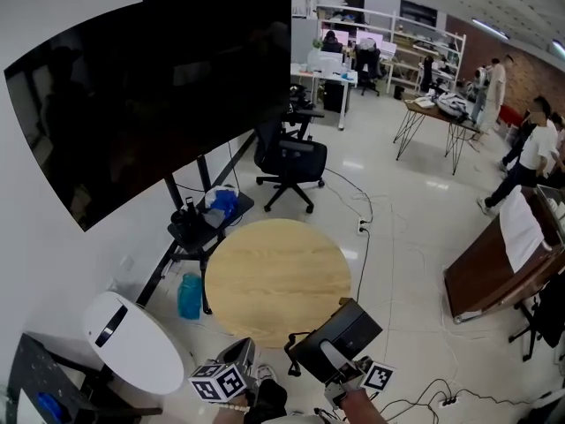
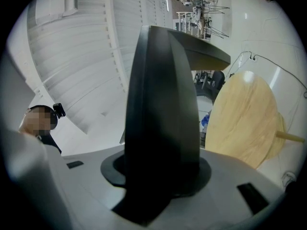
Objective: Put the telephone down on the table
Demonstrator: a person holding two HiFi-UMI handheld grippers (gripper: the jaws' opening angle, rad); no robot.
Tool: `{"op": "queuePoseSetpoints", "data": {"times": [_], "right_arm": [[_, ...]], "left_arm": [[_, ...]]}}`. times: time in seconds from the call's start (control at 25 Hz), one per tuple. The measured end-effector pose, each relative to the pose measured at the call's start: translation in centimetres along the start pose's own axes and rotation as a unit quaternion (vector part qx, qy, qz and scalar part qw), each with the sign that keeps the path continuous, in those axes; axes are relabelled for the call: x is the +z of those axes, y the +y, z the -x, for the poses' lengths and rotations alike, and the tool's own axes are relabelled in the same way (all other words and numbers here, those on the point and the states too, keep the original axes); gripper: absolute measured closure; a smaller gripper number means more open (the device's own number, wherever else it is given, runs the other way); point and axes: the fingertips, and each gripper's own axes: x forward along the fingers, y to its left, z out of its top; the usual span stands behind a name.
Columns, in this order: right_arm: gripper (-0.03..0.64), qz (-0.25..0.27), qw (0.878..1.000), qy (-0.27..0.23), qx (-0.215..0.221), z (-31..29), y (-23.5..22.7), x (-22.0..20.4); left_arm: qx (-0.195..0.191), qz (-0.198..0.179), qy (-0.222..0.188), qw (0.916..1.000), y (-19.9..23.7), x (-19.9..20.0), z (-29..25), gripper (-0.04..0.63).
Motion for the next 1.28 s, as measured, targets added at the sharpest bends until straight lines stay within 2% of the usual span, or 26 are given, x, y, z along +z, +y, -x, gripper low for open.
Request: {"op": "queuePoseSetpoints", "data": {"times": [0.52,0.92,1.28], "right_arm": [[0.457,-0.007,1.000,0.004,-0.012,-6.8,-2.9,2.0],[0.457,0.007,1.000,0.014,-0.009,-12.9,-4.0,3.2],[0.457,0.025,0.999,0.044,-0.006,-16.7,-4.9,3.0]], "left_arm": [[0.005,0.013,0.018,0.9997,4.3,4.3,-4.6,0.611],[-0.008,0.019,0.031,0.9993,7.6,7.8,-8.0,0.611],[-0.019,0.030,0.036,0.9987,9.5,10.1,-10.6,0.611]]}}
